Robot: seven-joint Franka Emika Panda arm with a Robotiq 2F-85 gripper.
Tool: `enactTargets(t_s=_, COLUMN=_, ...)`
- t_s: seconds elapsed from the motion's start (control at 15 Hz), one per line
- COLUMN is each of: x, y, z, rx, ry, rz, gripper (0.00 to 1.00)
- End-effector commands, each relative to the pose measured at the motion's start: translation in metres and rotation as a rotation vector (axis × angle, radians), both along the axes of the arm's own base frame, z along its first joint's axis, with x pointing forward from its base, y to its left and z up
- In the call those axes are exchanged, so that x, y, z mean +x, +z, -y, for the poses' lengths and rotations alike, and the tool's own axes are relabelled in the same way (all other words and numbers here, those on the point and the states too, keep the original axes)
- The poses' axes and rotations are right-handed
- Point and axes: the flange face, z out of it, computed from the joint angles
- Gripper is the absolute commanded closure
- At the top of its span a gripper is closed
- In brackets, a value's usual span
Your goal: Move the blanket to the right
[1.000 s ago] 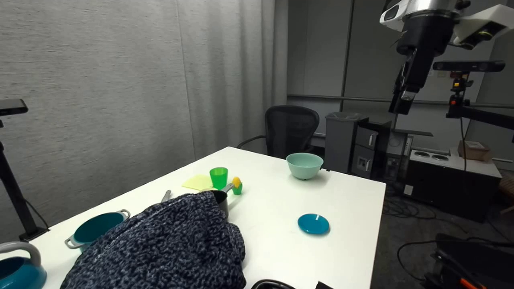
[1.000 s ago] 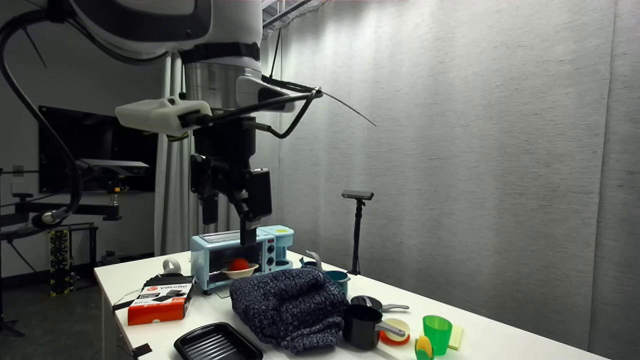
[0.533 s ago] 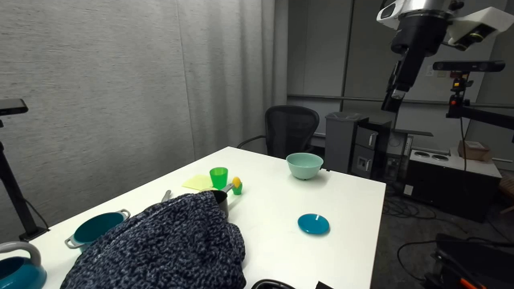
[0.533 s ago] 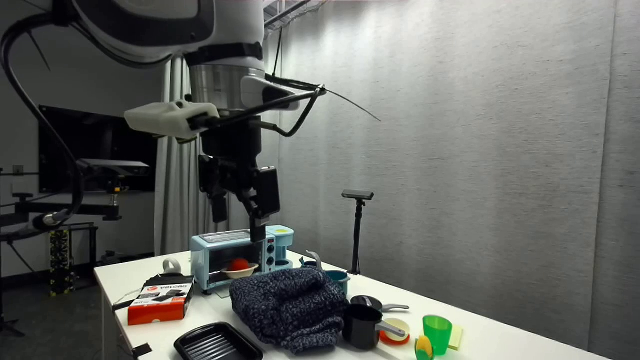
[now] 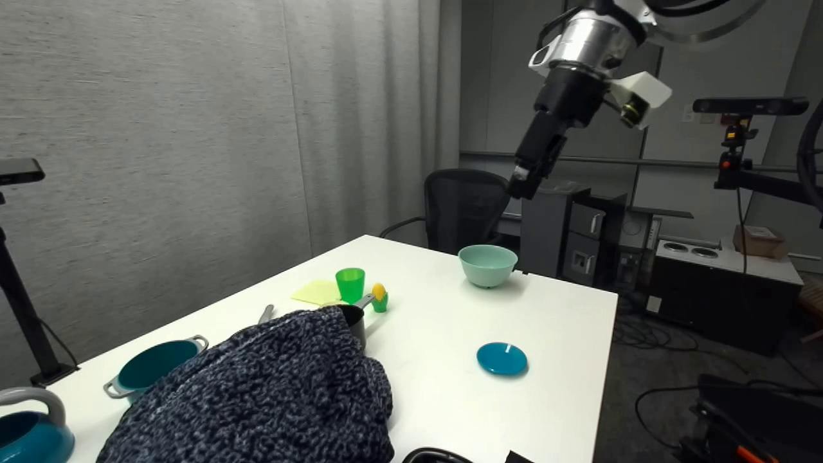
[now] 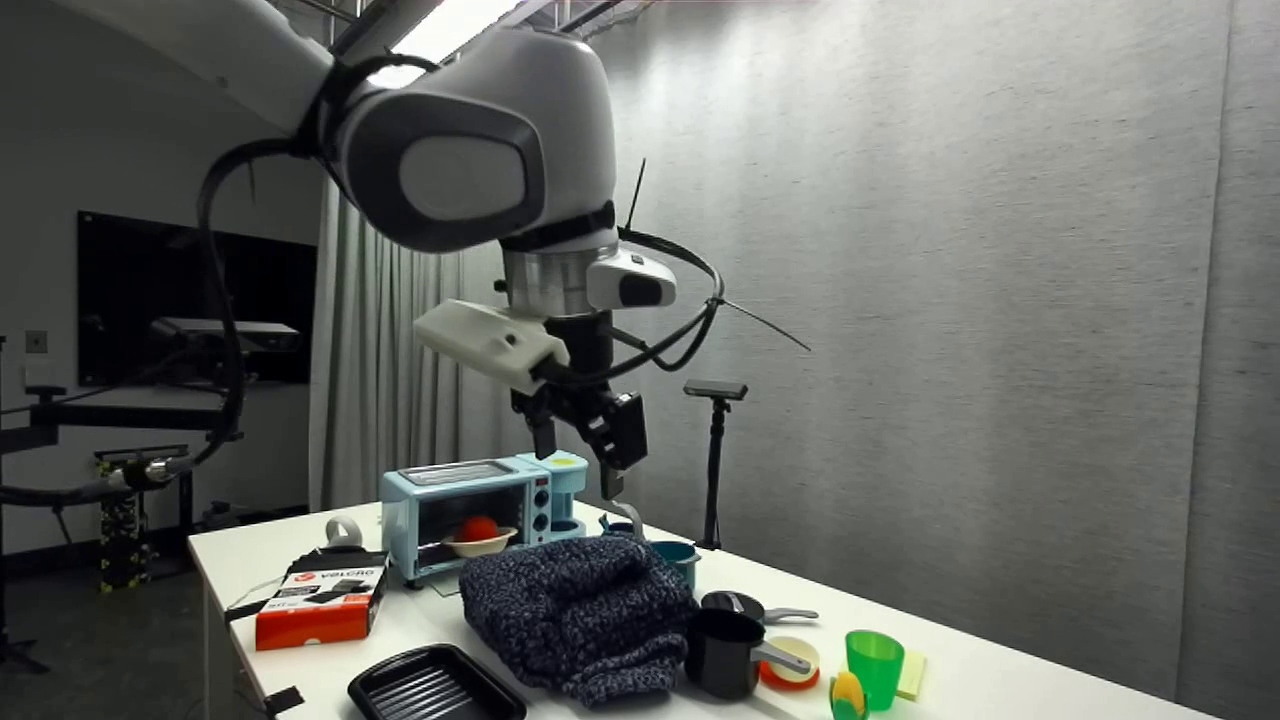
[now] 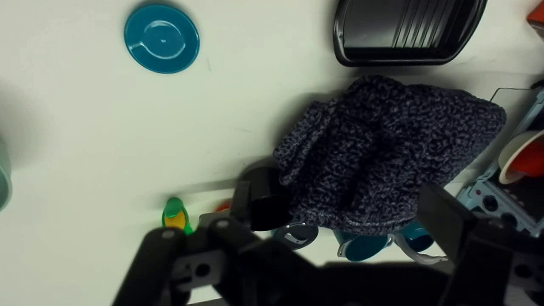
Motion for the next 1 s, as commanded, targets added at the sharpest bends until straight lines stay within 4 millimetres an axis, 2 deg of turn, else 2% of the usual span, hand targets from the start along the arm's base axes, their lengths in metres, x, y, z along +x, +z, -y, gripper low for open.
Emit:
enactTargets(t_s=0.0, x=0.075, y=-0.015, z=-0.025, rx=0.025, ry=0.059, rz=-0.005, gripper=0.0)
enactTargets(t_s=0.13, x=0.1, y=-0.023, z=-0.036, rx=0.029, ry=0.096, rz=-0.048, gripper=0.0)
enactTargets(t_s=0.2, x=0.069, y=-0.021, z=-0.031, rx=0.015, ry=0.054, rz=-0.028, gripper=0.0)
enactTargets(t_s=0.27, x=0.082, y=-0.026, z=-0.036, rx=0.012, ry=0.062, rz=-0.038, gripper=0.0)
enactTargets(t_s=0.4, x=0.097, y=-0.033, z=-0.039, rx=0.006, ry=0.068, rz=-0.051, gripper=0.0)
enactTargets(t_s=0.93, x=0.1, y=-0.03, z=-0.039, rx=0.007, ry=0.071, rz=-0.052, gripper=0.0)
